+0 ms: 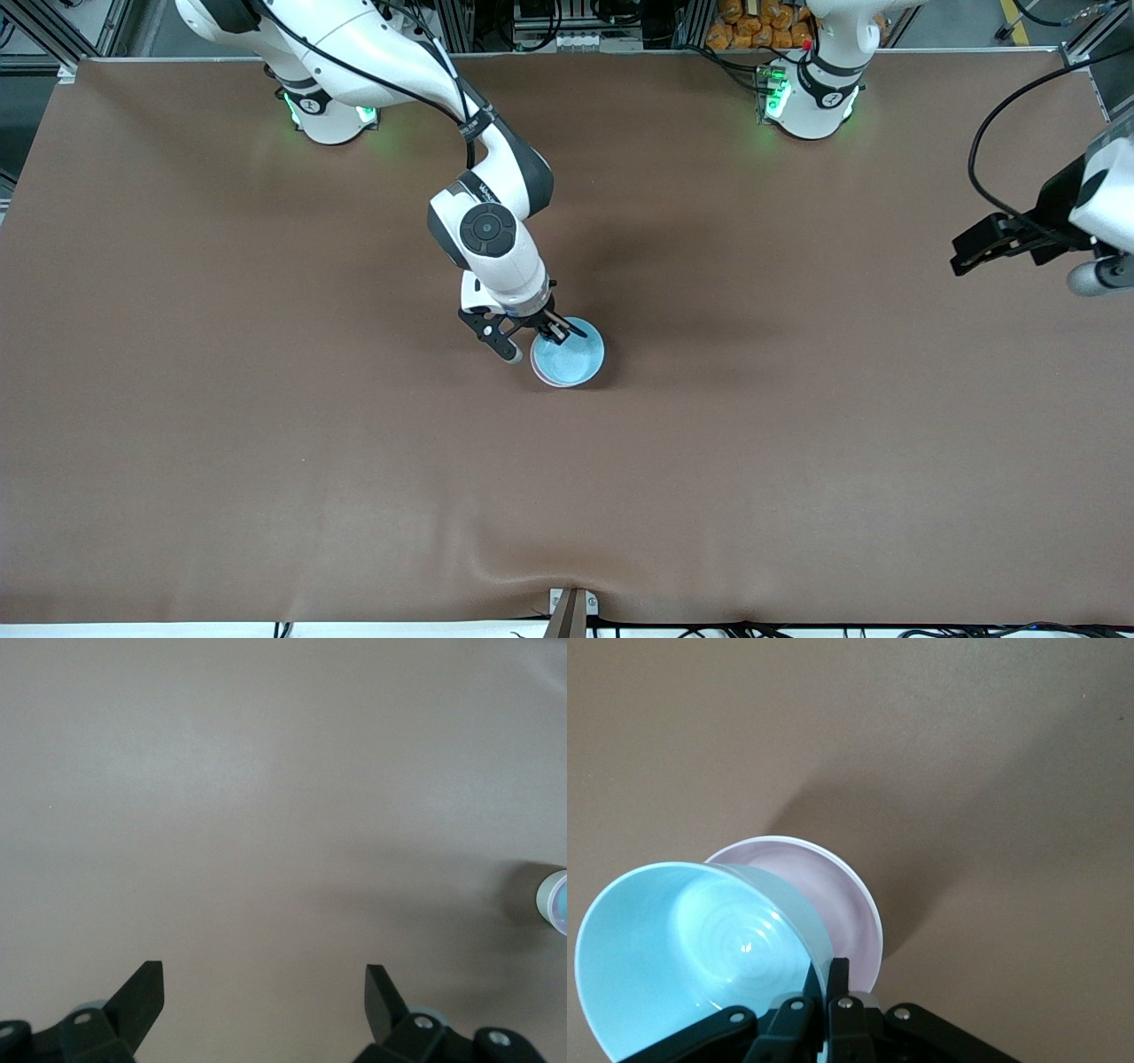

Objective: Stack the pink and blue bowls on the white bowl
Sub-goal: 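Lower the blue bowl onto the pink bowl while the left gripper withdraws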

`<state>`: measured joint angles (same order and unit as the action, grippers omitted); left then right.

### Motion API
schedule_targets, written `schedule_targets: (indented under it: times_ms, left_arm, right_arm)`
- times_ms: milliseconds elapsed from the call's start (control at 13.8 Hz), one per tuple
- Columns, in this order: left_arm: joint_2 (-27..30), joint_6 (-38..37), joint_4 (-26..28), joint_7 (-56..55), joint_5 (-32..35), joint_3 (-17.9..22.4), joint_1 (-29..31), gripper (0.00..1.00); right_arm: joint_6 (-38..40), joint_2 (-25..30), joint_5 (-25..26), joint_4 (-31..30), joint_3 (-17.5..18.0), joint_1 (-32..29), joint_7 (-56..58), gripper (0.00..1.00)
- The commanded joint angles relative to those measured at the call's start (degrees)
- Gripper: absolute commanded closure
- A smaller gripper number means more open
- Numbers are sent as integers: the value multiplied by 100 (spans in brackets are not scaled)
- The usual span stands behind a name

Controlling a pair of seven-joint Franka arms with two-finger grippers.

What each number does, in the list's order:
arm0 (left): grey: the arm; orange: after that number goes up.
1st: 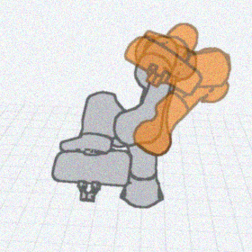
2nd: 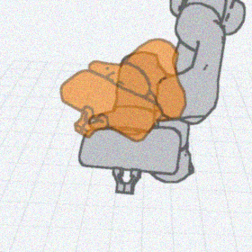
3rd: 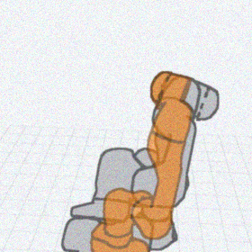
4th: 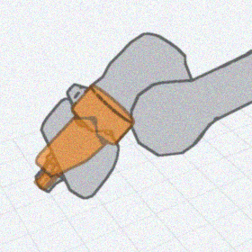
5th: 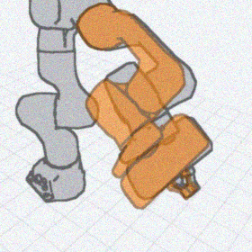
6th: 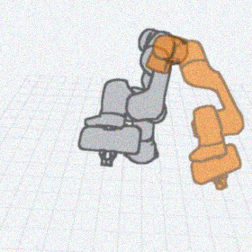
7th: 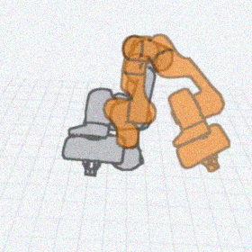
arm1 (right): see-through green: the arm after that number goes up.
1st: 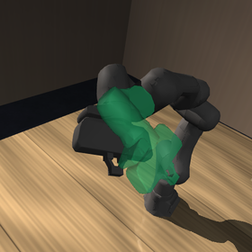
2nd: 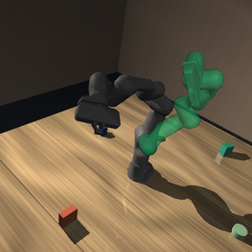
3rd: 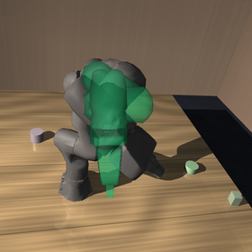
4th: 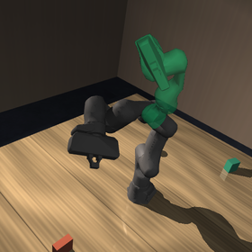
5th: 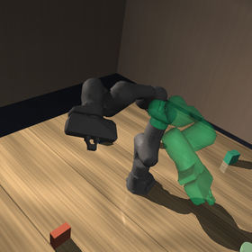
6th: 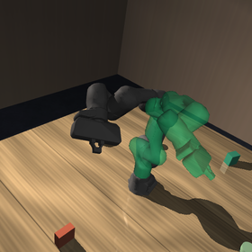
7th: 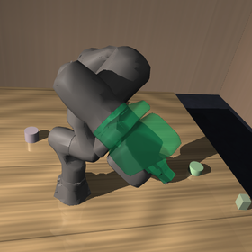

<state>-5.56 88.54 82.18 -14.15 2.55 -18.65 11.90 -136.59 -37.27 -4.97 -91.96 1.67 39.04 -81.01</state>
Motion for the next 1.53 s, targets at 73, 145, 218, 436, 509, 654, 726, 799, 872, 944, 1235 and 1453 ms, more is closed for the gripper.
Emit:
schedule_targets:
  times_ms: [73,145,218,436,509,654,726,799,872,944,1235,1453]
  left_arm:
    - [46,-170,-114,70,106,-51,14,0]
    - [55,-170,-114,71,97,-60,14,0]
    - [64,-170,-114,79,97,-68,5,0]
    - [389,-205,-44,439,0,849,-913,0]
    - [398,-327,-35,474,-113,1194,-1109,0]
    - [494,-372,166,493,-298,1416,-1286,0]
    - [555,-373,245,484,-307,1539,-1409,0]
    - [608,-373,324,484,-299,1557,-1453,0]
    - [687,-373,395,501,-299,1549,-1402,0]
    - [688,-373,387,484,-299,1540,-1392,0]
    - [661,-355,369,466,-308,1514,-1427,0]
    - [670,-355,360,448,-308,1514,-1419,0]
  right_arm:
    - [-8,-96,102,56,-44,95,-161,100]
    - [-8,-105,102,56,-44,104,-161,100]
    - [-8,-114,102,56,-44,104,-161,100]
    - [-8,-140,111,56,-44,113,-161,100]
    - [-8,-140,111,56,-44,113,-161,100]
    - [44,-132,111,64,-44,104,-169,99]
    - [44,-123,111,73,-44,104,-169,80]
    - [44,-114,119,82,-44,104,-169,54]
    - [44,-114,154,82,-62,121,-169,21]
    - [44,-97,268,82,-62,130,-169,0]
    - [106,52,427,91,-71,60,-126,0]
    - [552,438,558,82,-132,-124,189,0]
